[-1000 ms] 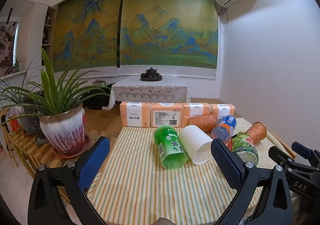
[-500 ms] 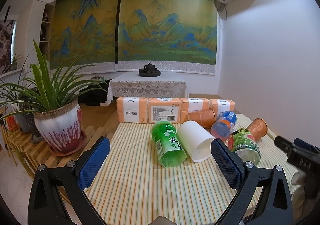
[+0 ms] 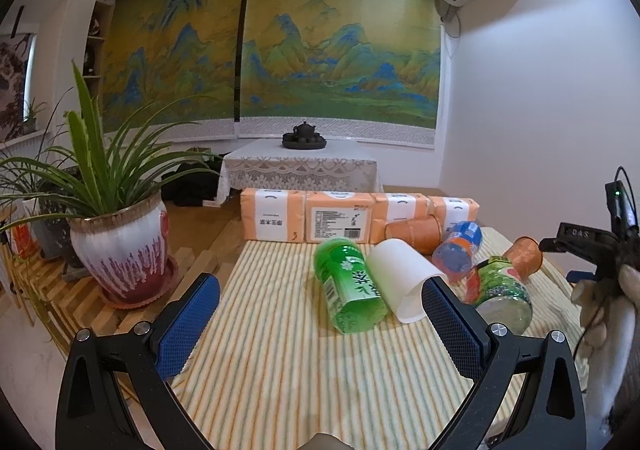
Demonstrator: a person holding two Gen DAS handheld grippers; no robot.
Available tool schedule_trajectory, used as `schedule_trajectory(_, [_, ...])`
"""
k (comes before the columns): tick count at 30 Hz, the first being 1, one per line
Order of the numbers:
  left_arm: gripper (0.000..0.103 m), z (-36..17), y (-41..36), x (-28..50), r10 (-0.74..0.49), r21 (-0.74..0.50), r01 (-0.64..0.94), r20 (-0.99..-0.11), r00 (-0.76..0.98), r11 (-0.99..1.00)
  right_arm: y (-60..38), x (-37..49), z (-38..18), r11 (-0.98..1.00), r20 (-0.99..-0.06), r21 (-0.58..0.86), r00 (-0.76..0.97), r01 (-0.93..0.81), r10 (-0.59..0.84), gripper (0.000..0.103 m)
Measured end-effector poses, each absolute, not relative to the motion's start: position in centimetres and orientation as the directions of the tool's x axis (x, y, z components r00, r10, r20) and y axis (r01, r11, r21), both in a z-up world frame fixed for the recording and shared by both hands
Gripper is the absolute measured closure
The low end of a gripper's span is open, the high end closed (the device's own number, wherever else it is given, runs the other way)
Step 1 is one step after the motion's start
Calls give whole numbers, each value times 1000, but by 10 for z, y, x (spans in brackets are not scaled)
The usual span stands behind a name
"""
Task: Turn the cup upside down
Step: 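Reach the right gripper to the orange patterned cup and close on it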
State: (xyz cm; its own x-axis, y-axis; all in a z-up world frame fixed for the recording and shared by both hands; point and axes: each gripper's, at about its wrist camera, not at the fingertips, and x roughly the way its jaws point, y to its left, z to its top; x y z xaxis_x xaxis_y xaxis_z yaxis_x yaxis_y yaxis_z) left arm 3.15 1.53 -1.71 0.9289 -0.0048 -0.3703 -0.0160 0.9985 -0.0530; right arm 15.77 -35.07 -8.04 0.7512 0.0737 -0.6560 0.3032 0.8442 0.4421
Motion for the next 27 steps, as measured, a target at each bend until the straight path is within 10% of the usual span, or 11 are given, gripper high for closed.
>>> schedule_trajectory(27, [1,-29,53,40,61,-76,-100,-399,915,992,-354,249,-119,784,-786,460,601,416,142,41])
